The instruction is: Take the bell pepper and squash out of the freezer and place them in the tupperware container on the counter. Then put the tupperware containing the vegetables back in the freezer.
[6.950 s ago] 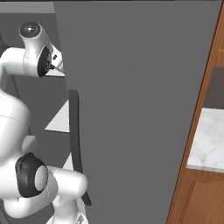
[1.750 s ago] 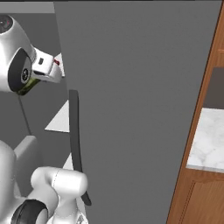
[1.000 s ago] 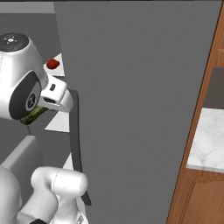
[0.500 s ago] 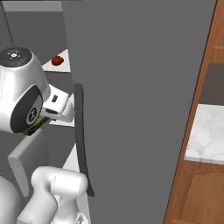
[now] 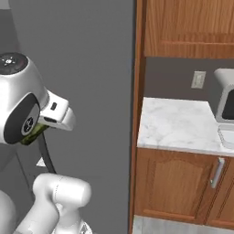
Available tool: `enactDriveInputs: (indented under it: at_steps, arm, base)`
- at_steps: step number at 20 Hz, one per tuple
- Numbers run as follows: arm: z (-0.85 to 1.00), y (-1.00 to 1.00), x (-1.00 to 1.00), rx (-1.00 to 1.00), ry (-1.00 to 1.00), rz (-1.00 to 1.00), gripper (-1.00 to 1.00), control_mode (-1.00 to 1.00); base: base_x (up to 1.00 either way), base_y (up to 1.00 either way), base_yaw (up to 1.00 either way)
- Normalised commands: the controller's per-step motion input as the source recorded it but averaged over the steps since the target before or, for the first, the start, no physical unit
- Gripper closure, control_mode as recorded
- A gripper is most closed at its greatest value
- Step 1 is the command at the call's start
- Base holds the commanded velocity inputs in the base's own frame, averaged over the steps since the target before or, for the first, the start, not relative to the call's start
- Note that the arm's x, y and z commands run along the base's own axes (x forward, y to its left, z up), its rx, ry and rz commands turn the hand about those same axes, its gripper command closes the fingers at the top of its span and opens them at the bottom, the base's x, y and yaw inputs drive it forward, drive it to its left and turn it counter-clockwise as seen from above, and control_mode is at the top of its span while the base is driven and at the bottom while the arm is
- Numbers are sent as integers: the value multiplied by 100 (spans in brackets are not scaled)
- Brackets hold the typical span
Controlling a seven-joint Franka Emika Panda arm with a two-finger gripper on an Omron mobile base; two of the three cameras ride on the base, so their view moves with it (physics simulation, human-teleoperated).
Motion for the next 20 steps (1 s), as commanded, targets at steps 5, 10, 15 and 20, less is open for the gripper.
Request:
enactDriveInputs:
  at_steps: [5, 10, 15, 20]
  arm:
    - [0, 0, 0, 0, 0, 0, 100, 100]
    - [0, 0, 0, 0, 0, 0, 100, 100]
    - [0, 0, 0, 0, 0, 0, 100, 100]
    - [0, 0, 0, 0, 0, 0, 100, 100]
  base:
    - [24, -100, -5]
    - [41, -100, -2]
    - [67, -100, 0]
    - [49, -100, 0]
